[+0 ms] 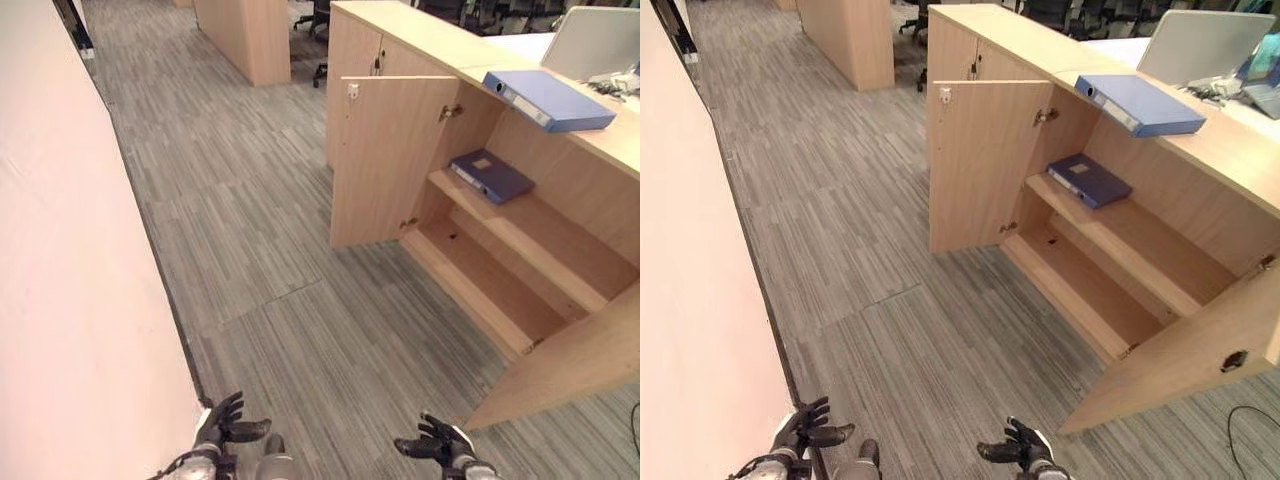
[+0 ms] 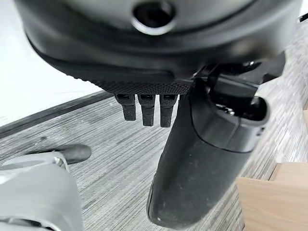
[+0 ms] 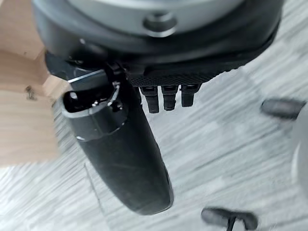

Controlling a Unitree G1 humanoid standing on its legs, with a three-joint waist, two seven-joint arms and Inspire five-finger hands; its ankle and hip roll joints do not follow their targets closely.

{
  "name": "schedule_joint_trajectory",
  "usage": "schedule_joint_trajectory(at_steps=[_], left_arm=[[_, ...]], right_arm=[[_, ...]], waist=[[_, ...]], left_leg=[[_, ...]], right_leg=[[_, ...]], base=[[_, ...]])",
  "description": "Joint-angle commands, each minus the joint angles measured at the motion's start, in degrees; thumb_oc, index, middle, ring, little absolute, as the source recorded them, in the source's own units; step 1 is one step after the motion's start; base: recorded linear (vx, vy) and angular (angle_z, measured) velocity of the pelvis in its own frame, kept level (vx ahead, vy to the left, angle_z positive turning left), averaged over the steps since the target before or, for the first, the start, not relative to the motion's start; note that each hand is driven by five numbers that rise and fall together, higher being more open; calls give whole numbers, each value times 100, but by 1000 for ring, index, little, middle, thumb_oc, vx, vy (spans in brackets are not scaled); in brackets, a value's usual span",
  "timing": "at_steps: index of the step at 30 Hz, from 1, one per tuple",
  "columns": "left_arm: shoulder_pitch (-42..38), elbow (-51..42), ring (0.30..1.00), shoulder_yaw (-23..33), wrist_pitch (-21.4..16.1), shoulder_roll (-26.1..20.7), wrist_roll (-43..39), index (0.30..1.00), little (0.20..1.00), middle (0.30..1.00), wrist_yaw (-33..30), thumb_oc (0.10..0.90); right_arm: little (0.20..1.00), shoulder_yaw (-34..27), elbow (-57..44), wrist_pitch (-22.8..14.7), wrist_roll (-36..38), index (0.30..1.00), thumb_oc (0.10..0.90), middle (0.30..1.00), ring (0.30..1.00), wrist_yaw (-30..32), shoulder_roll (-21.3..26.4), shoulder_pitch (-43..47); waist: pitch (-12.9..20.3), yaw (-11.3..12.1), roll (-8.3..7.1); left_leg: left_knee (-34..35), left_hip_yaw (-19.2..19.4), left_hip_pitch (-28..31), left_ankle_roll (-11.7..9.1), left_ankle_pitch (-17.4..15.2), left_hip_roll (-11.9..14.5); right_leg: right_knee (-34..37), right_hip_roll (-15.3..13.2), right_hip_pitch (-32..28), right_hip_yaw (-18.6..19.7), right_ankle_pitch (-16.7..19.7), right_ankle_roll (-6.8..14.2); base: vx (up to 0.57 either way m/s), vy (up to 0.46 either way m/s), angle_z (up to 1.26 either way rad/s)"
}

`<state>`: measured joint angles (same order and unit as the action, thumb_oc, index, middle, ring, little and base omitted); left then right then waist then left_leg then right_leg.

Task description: Put the empty folder in the office cabinet

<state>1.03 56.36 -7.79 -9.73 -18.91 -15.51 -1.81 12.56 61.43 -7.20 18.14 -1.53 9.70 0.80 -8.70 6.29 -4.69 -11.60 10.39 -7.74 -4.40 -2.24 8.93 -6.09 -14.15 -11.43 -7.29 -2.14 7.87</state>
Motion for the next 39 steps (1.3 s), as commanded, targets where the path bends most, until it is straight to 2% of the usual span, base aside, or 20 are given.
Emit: schedule_joint_trajectory(at_steps=[1,4,6,8,9,10,11,12,13,15,18,20,22,25,27,31,35,36,37,39], left_arm=[[-142,-375,900,-222,-348,42,-47,900,900,900,-42,800],[-166,-442,900,-269,-339,-7,-33,900,900,900,-14,800],[-152,-468,900,-263,-316,-32,-33,900,900,900,7,800],[-131,-490,900,-260,-297,-30,-34,900,900,900,33,800],[-124,-495,900,-255,-285,-6,-38,900,900,900,46,800],[-124,-495,900,-255,-285,-6,-38,900,900,900,46,800],[-109,-424,900,-256,-263,68,5,900,900,900,78,800],[-110,-423,900,-256,-263,70,5,900,900,900,78,800],[-121,-411,900,-301,-266,91,47,900,900,900,92,800],[-116,-412,900,-313,-247,98,63,900,900,900,112,800],[-67,-357,900,-342,-230,128,170,900,900,900,148,800],[1,-270,900,-348,-214,160,344,900,900,900,185,800],[55,-254,900,-347,-198,167,448,900,900,900,210,800],[98,-240,900,-372,-208,194,554,900,900,900,249,800],[123,-224,900,-368,-209,197,655,900,900,900,278,800],[172,-89,900,-359,-178,231,754,900,900,900,317,800],[217,110,900,-311,-151,294,748,900,900,900,314,800],[241,216,900,-306,-150,331,741,900,900,900,293,800],[239,220,900,-305,-153,335,741,900,900,900,292,800],[232,303,900,-302,-159,367,693,900,900,900,279,800]], right_arm=[[900,83,-437,-206,-159,900,800,900,900,-11,573,311],[900,65,-445,-192,-174,900,800,900,900,3,569,408],[900,55,-415,-188,-200,900,800,900,900,24,550,450],[900,28,-404,-200,-181,900,800,900,900,28,563,454],[900,29,-395,-203,-176,900,800,900,900,14,578,461],[900,30,-395,-203,-176,900,800,900,900,13,579,462],[900,28,-404,-205,-140,900,800,900,900,-8,614,455],[900,28,-404,-205,-140,900,800,900,900,-8,616,456],[900,-1,-429,-230,-99,900,800,900,900,4,649,438],[900,-27,-438,-233,-79,900,800,900,900,13,664,408],[900,-120,-383,-228,-40,900,800,900,900,35,717,290],[900,-258,-291,-194,-19,900,800,900,900,30,759,152],[900,-327,-276,-166,-28,900,800,900,900,34,761,92],[900,-377,-235,-134,-58,900,800,900,900,27,779,38],[900,-425,-315,-95,-173,900,800,900,900,-12,826,-76],[900,-504,-245,-33,-236,900,800,900,900,-26,850,-150],[900,-534,-131,-55,-162,900,800,900,900,-27,835,-168],[900,-546,-83,-75,-126,900,800,900,900,-36,835,-168],[900,-544,-81,-77,-125,900,800,900,900,-37,839,-166],[900,-477,-47,-109,-88,900,800,900,900,-47,855,-106]], waist=[[306,104,146],[308,175,171],[276,228,207],[212,200,268],[192,137,327],[187,143,325],[96,-47,473],[107,-45,484],[-19,-203,556],[-46,-271,571],[-143,-436,537],[-153,-536,523],[-172,-540,576],[-163,-586,654],[-198,-670,687],[-221,-673,732],[-39,-660,787],[6,-738,868],[10,-743,879],[36,-759,950]], left_leg=[[816,-11,-531,-3,906,228],[733,84,-396,295,525,-131],[752,212,-152,481,283,-365],[827,287,74,600,132,-555],[895,266,235,634,87,-619],[898,274,242,634,86,-622],[1129,210,599,646,32,-731],[1130,209,586,642,37,-717],[1312,154,892,586,23,-750],[1382,125,1017,551,1,-742],[1372,66,1415,498,-216,-836],[1280,70,1687,426,-467,-876],[1187,97,1873,377,-674,-822],[1073,96,2033,352,-854,-788],[792,115,2198,266,-1076,-801],[568,281,2457,131,-1341,-746],[633,508,2718,-42,-1192,-610],[410,569,2780,-253,-829,-358],[410,567,2777,-268,-824,-341],[-62,583,2647,-475,-275,-58]], right_leg=[[-1025,-50,61,18,438,461],[-1472,-357,289,-280,1117,489],[-1920,-614,426,-731,1430,493],[-2158,-489,535,-905,1445,482],[-2283,-215,731,-738,1280,456],[-2291,-220,733,-729,1276,458],[-2421,372,1252,-572,677,421],[-2407,386,1260,-575,690,414],[-2313,675,1680,-738,176,363],[-2060,752,1789,-881,45,310],[-988,829,1943,-1063,-26,87],[134,632,2010,-1411,339,111],[435,433,2056,-1707,440,215],[578,233,2081,-1784,613,304],[749,-225,2149,-1928,877,430],[701,-608,1938,-2253,972,497],[413,-636,1836,-2747,1054,481],[252,-497,1840,-2817,1029,390],[252,-482,1839,-2826,1019,384],[274,-218,1752,-2926,876,221]], base=[[426,643,-17],[340,492,-32],[255,356,2],[259,358,-14],[253,342,-9],[263,318,6],[172,207,4],[350,338,9],[250,150,7],[204,93,4],[346,9,26],[360,-62,21],[290,-87,-5],[277,-79,-8],[368,-141,2],[271,-139,-3],[317,-210,-21],[384,-331,-6],[326,-358,3],[299,-382,-6]])
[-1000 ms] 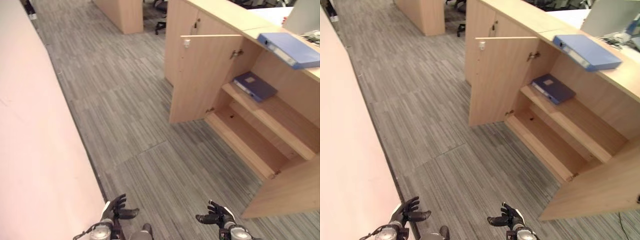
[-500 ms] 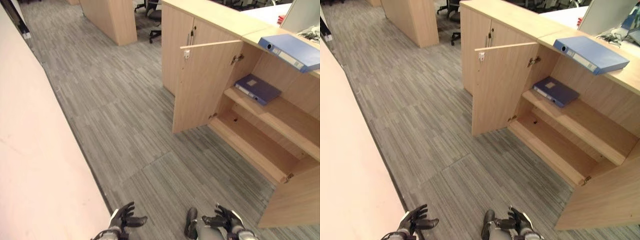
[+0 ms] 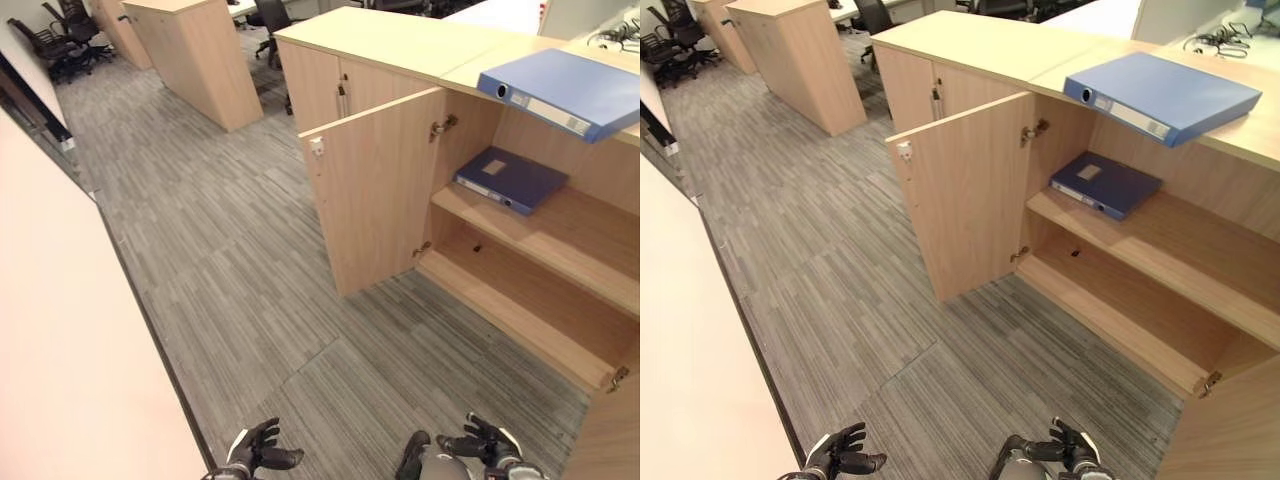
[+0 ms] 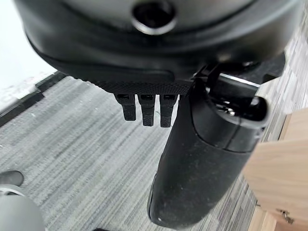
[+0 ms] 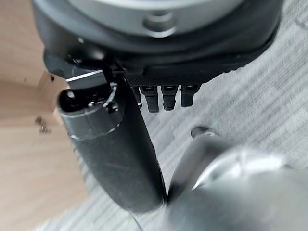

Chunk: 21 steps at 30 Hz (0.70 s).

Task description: Put the empty folder in the office cabinet

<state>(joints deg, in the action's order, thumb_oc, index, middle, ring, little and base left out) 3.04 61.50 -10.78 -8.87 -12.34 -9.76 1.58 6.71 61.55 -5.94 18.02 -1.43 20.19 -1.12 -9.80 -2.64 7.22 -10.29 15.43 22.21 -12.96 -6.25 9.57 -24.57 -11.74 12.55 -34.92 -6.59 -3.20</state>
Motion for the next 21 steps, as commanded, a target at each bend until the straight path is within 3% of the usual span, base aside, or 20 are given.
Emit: schedule_joint_trajectory(at_steps=[1,2,3,4,6,7,8,9,10,11,12,13,14,15,16,17,21], left_arm=[[-12,-94,900,17,-240,-259,76,900,900,900,-75,800],[-39,-100,900,17,-243,-254,35,900,900,900,-92,800],[-42,-98,900,18,-244,-253,35,900,900,900,-92,800],[-70,-119,900,22,-246,-247,-10,900,900,900,-107,800],[-193,-182,900,41,-238,-206,-141,900,900,900,-142,800],[-195,-182,900,42,-238,-206,-141,900,900,900,-142,800],[-236,-162,900,12,-221,-190,-139,900,900,900,-155,800],[-296,-220,900,-153,-237,-104,-195,900,900,900,-144,800],[-296,-220,900,-153,-237,-104,-195,900,900,900,-144,800],[-261,-234,900,-207,-231,-88,-169,900,900,900,-153,800],[-259,-234,900,-208,-232,-87,-169,900,900,900,-154,800],[-232,-243,900,-239,-230,-82,-141,900,900,900,-165,800],[-194,-214,900,-279,-241,-66,-117,900,900,900,-180,800],[-184,-198,900,-315,-255,-46,-108,900,900,900,-200,800],[-185,-198,900,-314,-256,-47,-108,900,900,900,-200,800],[-169,-210,900,-383,-275,-29,-88,900,900,900,-210,800],[-231,-175,900,-405,-290,-26,-116,900,900,900,-244,800]], right_arm=[[900,230,-57,-267,-86,900,800,900,900,-73,-161,160],[900,286,-116,-281,-88,900,800,900,900,-67,-131,195],[900,287,-118,-279,-87,900,800,900,900,-66,-130,197],[900,355,-185,-279,-98,900,800,900,900,-83,-101,246],[900,621,-169,-281,-250,900,800,900,900,-115,-30,386],[900,621,-168,-282,-250,900,800,900,900,-115,-31,389],[900,675,-182,-259,-260,900,800,900,900,-115,11,436],[900,676,-209,-252,-123,900,800,900,900,-113,32,476],[900,675,-209,-252,-123,900,800,900,900,-113,32,476],[900,749,-274,-270,-157,900,800,900,900,-126,39,453],[900,749,-276,-269,-158,900,800,900,900,-126,39,450],[900,801,-325,-277,-197,900,800,900,900,-138,29,428],[900,931,-365,-289,-264,900,800,900,900,-155,18,403],[900,1009,-392,-304,-318,900,800,900,900,-149,11,369],[900,1009,-392,-304,-318,900,800,900,900,-149,11,369],[900,1095,-439,-309,-409,900,800,900,900,-138,11,345],[900,1184,-483,-318,-464,900,800,900,900,-106,-5,391]], waist=[[175,142,-214],[161,145,-222],[164,144,-213],[142,146,-228],[62,226,-338],[56,228,-333],[53,212,-339],[11,211,-393],[11,213,-392],[-16,233,-416],[-18,242,-414],[-23,262,-456],[-39,343,-452],[-67,375,-438],[-63,374,-445],[-80,428,-412],[-150,493,-398]], left_leg=[[-716,96,-517,173,750,116],[-1092,80,-635,91,1022,181],[-1122,70,-657,74,1015,205],[-1477,79,-765,-4,1301,249],[-2776,205,-1123,-147,2007,580],[-2795,203,-1127,-149,2000,592],[-2888,144,-1129,-86,1952,547],[-3155,-7,-1870,190,1400,531],[-3156,-6,-1870,190,1399,533],[-2683,-155,-2251,367,1098,488],[-2682,-143,-2238,370,1088,489],[-2024,-174,-2363,567,1058,342],[-935,-618,-2415,682,825,-10],[-369,-899,-2339,695,642,-201],[-343,-896,-2335,699,661,-212],[348,-1373,-2401,689,717,-449],[828,-1672,-2594,674,1061,-512]], right_leg=[[2286,-165,-811,-226,1114,1109],[2369,-31,-888,-212,1023,1003],[2386,-5,-888,-217,1018,986],[2451,106,-966,-199,913,884],[2901,512,-1510,60,554,540],[2901,522,-1512,62,550,533],[2938,591,-1555,343,490,477],[2957,661,-1802,967,260,475],[2957,662,-1801,968,260,474],[2957,695,-1974,1282,157,535],[2957,695,-1979,1292,154,538],[2957,636,-1990,1436,211,572],[2957,628,-2079,1776,216,656],[2957,663,-2124,1920,211,679],[2957,653,-2117,1919,214,682],[2957,738,-2184,2140,198,705],[2949,847,-2292,2436,139,710]], base=[[432,-525,-52],[319,-409,-77],[210,-263,-109],[305,-348,-119],[481,-470,-159],[381,-276,-183],[516,-143,-142],[519,-141,-54],[563,-46,-83],[200,17,-109],[226,83,-112],[175,174,-90],[256,203,-97],[228,137,-142],[231,78,-149],[206,58,-124],[170,41,-104]])
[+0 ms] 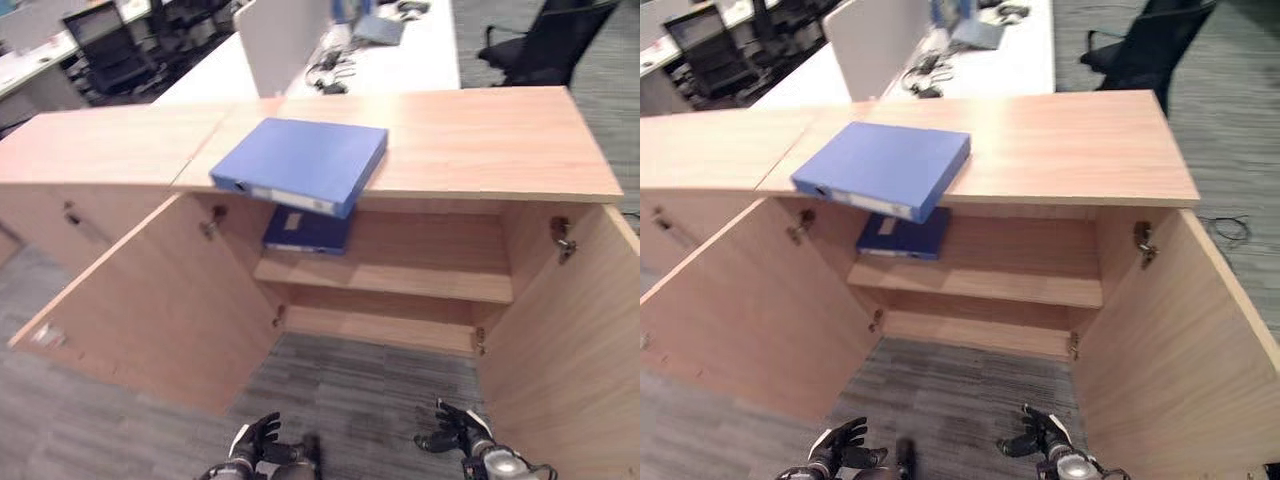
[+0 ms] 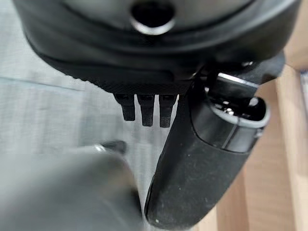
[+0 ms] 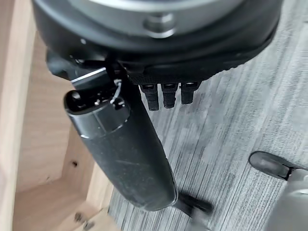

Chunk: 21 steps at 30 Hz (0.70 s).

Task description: Put the empty folder in the office cabinet

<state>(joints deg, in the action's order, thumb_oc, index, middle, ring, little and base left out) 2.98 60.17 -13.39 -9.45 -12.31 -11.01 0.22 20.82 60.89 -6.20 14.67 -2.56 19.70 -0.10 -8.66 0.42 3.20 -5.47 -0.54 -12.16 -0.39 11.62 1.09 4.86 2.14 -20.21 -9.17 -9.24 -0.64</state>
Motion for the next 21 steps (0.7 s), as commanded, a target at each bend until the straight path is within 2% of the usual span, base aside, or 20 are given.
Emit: schedule_joint_trajectory(at_steps=[1,4,10,12,15,19,20,21], left_arm=[[-247,-28,900,-139,-228,-29,-7,900,900,900,-115,800],[-248,62,900,-97,-214,14,-54,900,900,900,-133,800],[-168,214,900,-64,-164,-8,35,900,900,900,-107,800],[-167,188,900,-61,-151,-74,98,900,900,900,-92,800],[-194,197,900,-30,-130,-124,121,900,900,900,-99,800],[-244,197,900,16,-102,-205,137,900,900,900,-94,800],[-273,162,900,22,-88,-260,144,900,900,900,-85,800],[-278,121,900,44,-85,-312,158,900,900,900,-101,800]], right_arm=[[900,-206,-394,-292,-141,900,800,900,900,17,45,311],[900,-147,-349,-262,-179,900,800,900,900,8,-2,369],[900,-76,-207,-219,-322,900,800,900,900,11,-176,301],[900,-27,-191,-199,-362,900,800,900,900,-8,-258,306],[900,-9,-157,-173,-383,900,800,900,900,-8,-307,340],[900,-23,-132,-149,-384,900,800,900,900,-14,-371,425],[900,-53,-193,-159,-351,900,800,900,900,-7,-399,490],[900,-89,-224,-153,-301,900,800,900,900,-7,-435,568]], waist=[[-282,208,10],[-252,278,17],[-22,317,-81],[46,367,-151],[88,409,-189],[112,478,-223],[83,506,-228],[7,542,-210]], left_leg=[[400,-108,787,-587,-653,310],[672,-135,812,-564,-584,298],[1039,-49,1198,-434,-615,194],[1047,56,1318,-282,-755,104],[1047,97,1373,-196,-855,32],[975,171,1427,-51,-1026,-63],[938,203,1464,23,-1110,-74],[910,276,1534,102,-1161,-57]], right_leg=[[13,-512,960,-41,392,460],[14,-448,920,334,320,510],[-9,-482,787,486,242,561],[-241,-566,837,560,174,623],[-408,-620,903,560,142,684],[-931,-678,1116,524,78,821],[-1433,-654,1371,480,73,934],[-2157,-680,1731,298,312,1149]], base=[[171,92,-65],[225,132,-40],[219,135,-28],[194,166,-15],[115,120,-16],[105,147,-16],[54,133,-14],[64,163,-15]])
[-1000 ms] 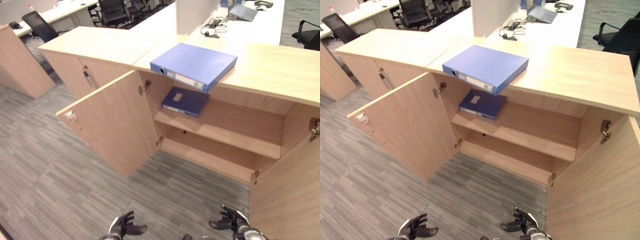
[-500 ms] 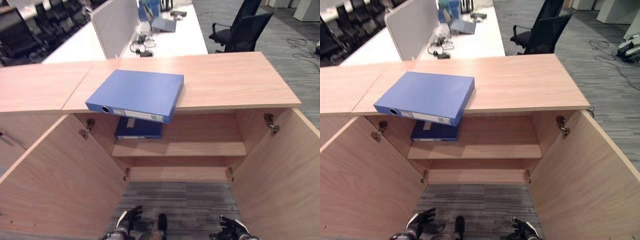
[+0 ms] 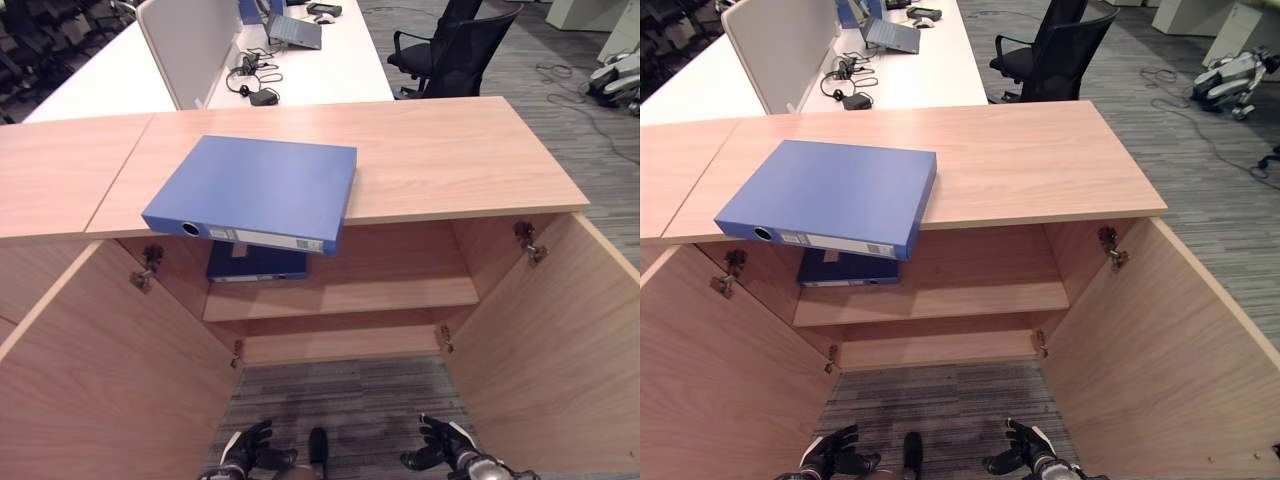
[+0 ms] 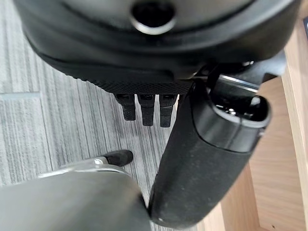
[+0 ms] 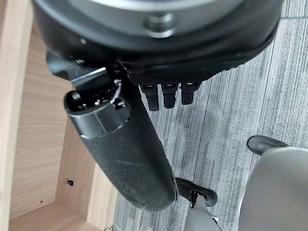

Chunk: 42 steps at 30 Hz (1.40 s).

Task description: Put the empty folder in the office cabinet

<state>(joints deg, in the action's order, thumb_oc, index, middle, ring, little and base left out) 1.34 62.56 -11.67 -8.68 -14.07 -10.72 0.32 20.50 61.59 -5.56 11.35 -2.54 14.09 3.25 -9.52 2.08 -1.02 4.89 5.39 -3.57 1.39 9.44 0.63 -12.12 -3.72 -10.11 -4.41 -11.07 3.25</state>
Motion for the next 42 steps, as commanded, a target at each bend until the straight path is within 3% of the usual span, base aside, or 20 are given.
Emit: schedule_joint_trajectory(at_steps=[1,4,6,7,8,9,10,12,15,27,37,38,41,42], left_arm=[[-104,-129,900,-119,-159,-152,149,900,900,900,-111,800],[-61,-69,900,-96,-143,-148,186,900,900,900,-102,800],[-37,-53,900,-93,-143,-155,193,900,900,900,-87,800],[-57,-27,900,-133,-161,-182,194,900,900,900,-74,800],[-57,-26,900,-133,-161,-182,193,900,900,900,-74,800],[-84,37,900,-172,-156,-198,209,900,900,900,-102,800],[-89,59,900,-163,-173,-172,196,900,900,900,-101,800],[-51,184,900,-119,-188,-91,198,900,900,900,-111,800],[11,207,900,-122,-190,-37,234,900,900,900,-100,800],[31,159,900,-165,-188,14,218,900,900,900,-92,800],[-87,-1076,900,-29,-348,-330,602,900,900,900,-750,800],[13,-1883,900,39,-441,-513,1073,900,900,900,-1073,800],[231,-2607,900,215,-421,-633,1591,900,900,900,-1467,800],[389,-3195,900,347,-372,-803,2200,900,900,900,-1801,800]], right_arm=[[900,-80,-300,-219,44,900,800,900,900,-8,117,258],[900,-149,-301,-203,70,900,800,900,900,-18,69,239],[900,-190,-295,-200,114,900,800,900,900,-9,65,186],[900,-197,-302,-212,160,900,800,900,900,14,85,141],[900,-198,-302,-212,160,900,800,900,900,15,85,140],[900,-162,-235,-184,155,900,800,900,900,-8,138,117],[900,-179,-194,-197,180,900,800,900,900,4,130,55],[900,-186,-99,-196,140,900,800,900,900,6,174,-49],[900,-137,-83,-203,62,900,800,900,900,7,219,-132],[900,-122,182,-197,-17,900,800,900,900,11,279,-189],[900,-236,108,-238,103,900,800,900,900,104,280,-260],[900,-287,8,-317,126,900,800,900,900,178,251,-276],[900,-338,-140,-417,109,900,800,900,900,287,213,-342],[900,-371,-152,-457,64,900,800,900,900,350,194,-365]], waist=[[61,382,239],[-6,329,334],[-5,309,306],[7,319,271],[-8,311,278],[1,235,193],[85,260,161],[312,276,152],[384,320,110],[411,392,67],[416,592,-31],[394,690,-72],[366,810,-120],[353,918,-148]], left_leg=[[-109,-271,733,-47,-959,4],[-1,-236,1021,-1,-1018,28],[11,-261,1116,-38,-1079,-12],[11,-356,1105,-99,-1082,-24],[11,-364,1124,-103,-1088,-15],[11,-438,1075,-161,-1055,-42],[11,-446,1068,-170,-1091,-53],[11,-465,1079,-236,-1146,-51],[11,-485,1125,-328,-1157,20],[11,-645,1201,-474,-1131,160],[11,-1072,1130,-523,-1091,142],[11,-1147,1120,-539,-1086,140],[11,-1224,1090,-554,-1076,144],[11,-1282,1060,-569,-1076,151]], right_leg=[[-813,-146,887,-350,653,879],[-1537,-304,1321,-677,1093,1114],[-1061,-467,1287,-833,1035,998],[-158,-534,1220,-813,939,739],[-134,-525,1186,-825,946,737],[604,-487,1038,-500,940,673],[843,-473,883,-481,914,633],[1290,-453,518,-520,1019,609],[1712,-401,214,-699,1053,555],[1712,-245,-5,-866,793,471],[1712,-223,-90,-1006,718,394],[1712,-217,-116,-1073,703,392],[1712,-213,-129,-1151,694,401],[1712,-206,-133,-1214,685,406]], base=[[37,119,-18],[77,63,-26],[141,-49,14],[100,-95,16],[94,-135,13],[70,-93,38],[125,-115,57],[163,-150,75],[64,-163,8],[4,-58,1],[1,-22,22],[-13,-41,28],[-16,-44,27],[-14,-34,23]])
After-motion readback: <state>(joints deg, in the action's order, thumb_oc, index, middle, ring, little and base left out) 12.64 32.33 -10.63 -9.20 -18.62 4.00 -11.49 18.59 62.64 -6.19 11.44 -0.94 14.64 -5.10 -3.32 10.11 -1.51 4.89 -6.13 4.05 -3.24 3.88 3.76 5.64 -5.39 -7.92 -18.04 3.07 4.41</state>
